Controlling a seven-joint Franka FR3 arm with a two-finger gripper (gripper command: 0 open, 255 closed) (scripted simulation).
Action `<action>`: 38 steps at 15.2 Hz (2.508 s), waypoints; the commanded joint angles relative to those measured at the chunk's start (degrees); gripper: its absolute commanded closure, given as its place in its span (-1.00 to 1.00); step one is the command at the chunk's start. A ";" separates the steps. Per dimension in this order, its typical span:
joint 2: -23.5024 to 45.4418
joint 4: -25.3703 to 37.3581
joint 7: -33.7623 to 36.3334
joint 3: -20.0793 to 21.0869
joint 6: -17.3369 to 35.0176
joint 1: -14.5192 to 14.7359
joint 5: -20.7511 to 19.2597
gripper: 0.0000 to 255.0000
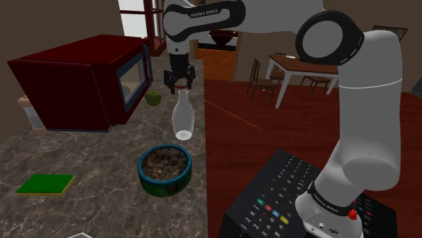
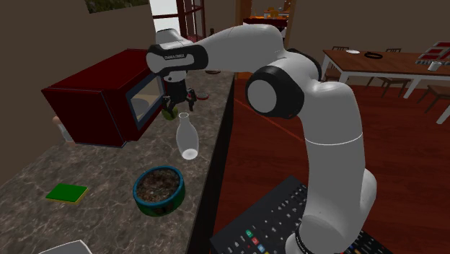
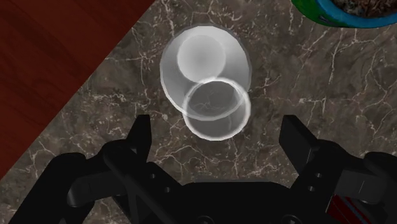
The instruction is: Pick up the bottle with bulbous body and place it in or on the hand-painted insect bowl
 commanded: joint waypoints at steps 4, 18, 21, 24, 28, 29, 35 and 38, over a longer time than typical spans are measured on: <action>0.15 -4.09 -0.03 -0.03 4.27 -0.06 -0.01 -1.00; 0.16 -4.07 -0.03 -0.03 4.25 -0.06 -0.01 1.00; 0.17 -4.06 -0.03 -0.03 4.25 -0.06 -0.01 1.00; -0.08 -2.89 -0.03 -0.01 2.84 -0.05 0.01 1.00; -0.33 -0.19 -0.01 0.01 -0.11 -0.02 0.03 1.00; -0.35 0.54 -0.01 0.01 -0.86 -0.01 0.03 1.00; -0.18 5.42 0.03 0.04 -5.58 0.07 0.03 1.00; 0.15 8.26 0.06 0.05 -8.08 0.13 0.01 1.00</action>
